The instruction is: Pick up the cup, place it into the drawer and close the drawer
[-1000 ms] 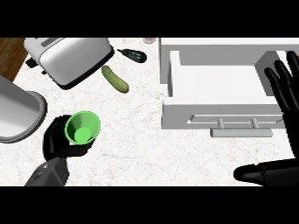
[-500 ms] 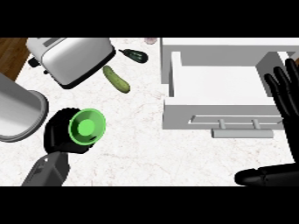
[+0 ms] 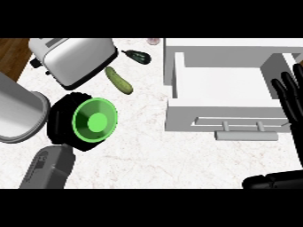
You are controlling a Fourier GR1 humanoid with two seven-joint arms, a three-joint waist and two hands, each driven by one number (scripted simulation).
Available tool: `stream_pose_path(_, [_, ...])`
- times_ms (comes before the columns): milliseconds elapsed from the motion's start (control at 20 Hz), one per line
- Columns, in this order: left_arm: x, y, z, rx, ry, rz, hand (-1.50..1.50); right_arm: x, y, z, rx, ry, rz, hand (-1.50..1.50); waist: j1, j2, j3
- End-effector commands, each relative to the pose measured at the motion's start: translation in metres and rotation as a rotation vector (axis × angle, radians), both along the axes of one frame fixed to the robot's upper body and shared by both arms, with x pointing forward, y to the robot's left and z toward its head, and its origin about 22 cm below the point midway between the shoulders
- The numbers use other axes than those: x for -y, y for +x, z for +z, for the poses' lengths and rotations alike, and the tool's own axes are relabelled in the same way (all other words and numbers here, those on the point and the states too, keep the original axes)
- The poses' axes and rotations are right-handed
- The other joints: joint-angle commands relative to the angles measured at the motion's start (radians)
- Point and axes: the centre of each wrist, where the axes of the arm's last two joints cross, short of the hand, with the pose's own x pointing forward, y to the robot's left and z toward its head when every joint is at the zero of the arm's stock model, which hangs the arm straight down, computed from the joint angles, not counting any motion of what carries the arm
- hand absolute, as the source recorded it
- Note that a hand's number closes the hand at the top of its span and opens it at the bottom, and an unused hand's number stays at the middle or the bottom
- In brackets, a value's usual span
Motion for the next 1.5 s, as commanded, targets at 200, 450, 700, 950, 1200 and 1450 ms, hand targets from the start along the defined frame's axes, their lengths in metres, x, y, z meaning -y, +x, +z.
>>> stream_pose_path(200, [0.055,0.012,0.093,0.016,-0.031,-0.065,1.50,0.000,0.005,-0.016,0.016,0.014,-0.007,-1.50,-0.005,0.003,0.000])
stream_pose_path(450, [0.078,0.035,0.149,0.064,0.009,-0.072,1.50,-0.005,0.009,-0.005,0.000,-0.004,-0.002,-1.50,-0.011,0.005,-0.001])
stream_pose_path(700, [0.115,0.043,0.173,0.079,0.054,-0.070,1.50,0.007,0.011,-0.005,0.004,-0.001,-0.013,-1.50,-0.016,0.006,-0.001])
stream_pose_path(950, [0.136,0.059,0.200,0.057,0.103,-0.052,1.50,0.005,0.018,0.005,0.000,0.000,-0.008,-1.50,-0.017,0.006,-0.001])
stream_pose_path(1200, [0.154,0.080,0.198,0.050,0.130,-0.069,1.50,0.003,-0.005,0.011,0.011,0.001,0.000,-1.50,-0.025,0.007,-0.001])
stream_pose_path(1450, [0.172,0.102,0.212,0.001,0.194,-0.074,1.50,-0.008,-0.001,0.011,0.002,0.003,0.001,-1.50,-0.030,0.009,-0.001])
